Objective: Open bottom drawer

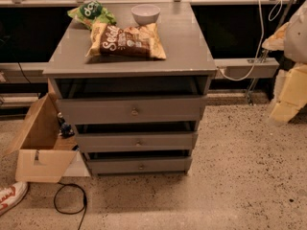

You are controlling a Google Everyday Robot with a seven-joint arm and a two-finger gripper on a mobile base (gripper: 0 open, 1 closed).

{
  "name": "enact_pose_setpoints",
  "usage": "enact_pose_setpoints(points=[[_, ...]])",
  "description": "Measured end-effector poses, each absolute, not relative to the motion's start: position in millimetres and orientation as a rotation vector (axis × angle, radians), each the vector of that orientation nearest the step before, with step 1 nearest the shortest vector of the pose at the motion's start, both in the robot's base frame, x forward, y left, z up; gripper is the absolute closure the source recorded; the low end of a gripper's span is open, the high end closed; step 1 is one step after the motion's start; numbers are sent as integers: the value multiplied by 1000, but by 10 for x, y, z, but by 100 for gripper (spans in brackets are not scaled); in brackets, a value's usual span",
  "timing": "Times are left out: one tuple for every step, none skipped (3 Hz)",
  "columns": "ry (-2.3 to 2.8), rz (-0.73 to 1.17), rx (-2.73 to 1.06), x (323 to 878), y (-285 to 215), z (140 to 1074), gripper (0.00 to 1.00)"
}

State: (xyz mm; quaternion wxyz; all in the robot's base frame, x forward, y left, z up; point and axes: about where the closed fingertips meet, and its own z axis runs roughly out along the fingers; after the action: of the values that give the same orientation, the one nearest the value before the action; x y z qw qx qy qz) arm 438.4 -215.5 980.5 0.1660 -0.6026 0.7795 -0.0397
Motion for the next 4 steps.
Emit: enact_pose_setpoints(points=[[2220, -113, -1716, 4384, -2155, 9805, 0], [2250, -127, -1743, 4426, -2250, 9531, 0], [2252, -281, -1841, 4470, -2496, 8949, 0], [2238, -280, -1947, 4556, -2661, 7936, 0]])
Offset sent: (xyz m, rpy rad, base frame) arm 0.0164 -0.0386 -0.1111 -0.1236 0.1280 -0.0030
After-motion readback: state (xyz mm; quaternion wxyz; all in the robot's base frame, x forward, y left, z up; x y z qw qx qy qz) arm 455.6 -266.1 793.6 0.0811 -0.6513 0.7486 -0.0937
